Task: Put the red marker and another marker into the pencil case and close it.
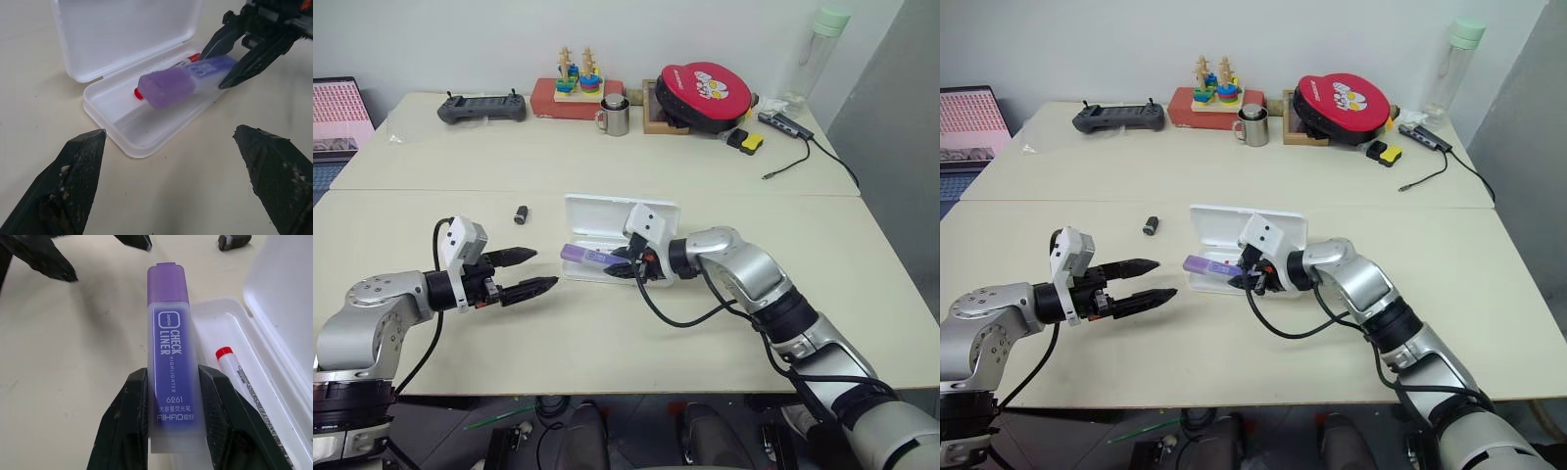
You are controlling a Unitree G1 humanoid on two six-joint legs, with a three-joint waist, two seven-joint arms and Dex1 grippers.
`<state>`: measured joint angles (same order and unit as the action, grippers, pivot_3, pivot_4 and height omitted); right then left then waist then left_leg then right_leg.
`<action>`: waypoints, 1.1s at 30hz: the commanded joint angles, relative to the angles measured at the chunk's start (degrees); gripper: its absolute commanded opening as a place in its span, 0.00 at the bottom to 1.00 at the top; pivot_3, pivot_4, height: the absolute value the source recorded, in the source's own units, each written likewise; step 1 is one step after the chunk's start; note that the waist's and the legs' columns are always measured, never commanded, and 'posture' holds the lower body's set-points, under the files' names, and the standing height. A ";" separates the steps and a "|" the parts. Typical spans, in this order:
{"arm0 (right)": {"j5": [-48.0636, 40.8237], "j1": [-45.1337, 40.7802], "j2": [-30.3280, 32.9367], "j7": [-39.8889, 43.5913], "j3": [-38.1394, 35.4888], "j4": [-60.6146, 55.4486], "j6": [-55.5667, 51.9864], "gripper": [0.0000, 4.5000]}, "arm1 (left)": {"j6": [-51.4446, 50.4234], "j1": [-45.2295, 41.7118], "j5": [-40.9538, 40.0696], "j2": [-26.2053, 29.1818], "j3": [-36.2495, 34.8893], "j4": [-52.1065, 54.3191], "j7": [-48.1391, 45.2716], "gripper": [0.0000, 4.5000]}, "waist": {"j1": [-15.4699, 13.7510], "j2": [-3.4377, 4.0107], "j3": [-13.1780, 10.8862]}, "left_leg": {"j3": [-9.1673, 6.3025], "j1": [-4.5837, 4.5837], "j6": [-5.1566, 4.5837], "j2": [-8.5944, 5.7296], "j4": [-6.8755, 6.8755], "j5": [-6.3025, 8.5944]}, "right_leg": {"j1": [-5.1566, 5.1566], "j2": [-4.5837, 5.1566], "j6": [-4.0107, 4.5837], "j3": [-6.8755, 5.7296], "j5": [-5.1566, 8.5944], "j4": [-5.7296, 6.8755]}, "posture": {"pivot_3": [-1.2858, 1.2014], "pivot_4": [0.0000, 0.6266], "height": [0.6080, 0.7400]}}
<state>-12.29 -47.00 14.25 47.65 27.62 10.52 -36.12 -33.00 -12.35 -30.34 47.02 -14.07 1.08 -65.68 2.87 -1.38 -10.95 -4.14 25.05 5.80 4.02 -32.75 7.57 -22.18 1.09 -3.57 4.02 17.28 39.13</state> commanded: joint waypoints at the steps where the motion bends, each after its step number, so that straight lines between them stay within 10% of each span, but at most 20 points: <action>1: 1.37 -1.77 -1.76 1.37 -0.49 1.87 2.83 0.24 | -0.01 0.28 -1.12 0.49 -0.75 3.16 0.77 1.00 | 0.13 0.00 0.00 | 0.00 0.00 0.00 0.00 0.00 0.00 | 0.00 0.00 -0.01 0.00 -0.01 0.00 | 0.52 0.24 1.00; 13: 4.14 -3.50 -3.58 3.51 -1.95 7.78 5.84 0.24 | -2.20 1.24 -2.93 0.43 -1.36 6.10 2.62 1.00 | 0.22 0.00 0.00 | 0.00 0.00 0.00 0.01 0.01 0.00 | -0.02 -0.01 -0.01 0.00 0.00 0.00 | 0.52 0.24 1.00; 26: 1.59 -3.68 -4.10 5.65 -6.40 3.14 3.38 0.93 | -6.03 -1.73 -7.88 -2.17 -3.02 5.45 7.62 1.00 | 0.15 0.02 -0.01 | 0.01 0.00 0.00 0.01 0.00 0.00 | -0.01 -0.01 -0.01 0.01 -0.01 0.00 | 0.52 0.24 1.00; 33: -10.15 -1.75 -2.90 5.57 -16.95 -14.85 -2.15 0.99 | -6.58 -17.68 -5.64 -8.62 -5.85 -9.87 23.32 1.00 | -0.64 -0.01 -0.01 | -0.07 0.03 0.00 0.01 -0.10 0.00 | 0.06 -0.05 -0.34 -0.01 0.04 0.00 | 0.52 0.24 1.00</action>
<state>-18.56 -48.37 10.80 53.94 14.74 1.55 -36.25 -40.72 -27.65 -37.20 38.82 -18.00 -6.44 -46.17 2.22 -1.39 -10.96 -4.21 25.07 5.80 4.03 -32.85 7.56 -22.09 1.04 -3.91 4.00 17.33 39.10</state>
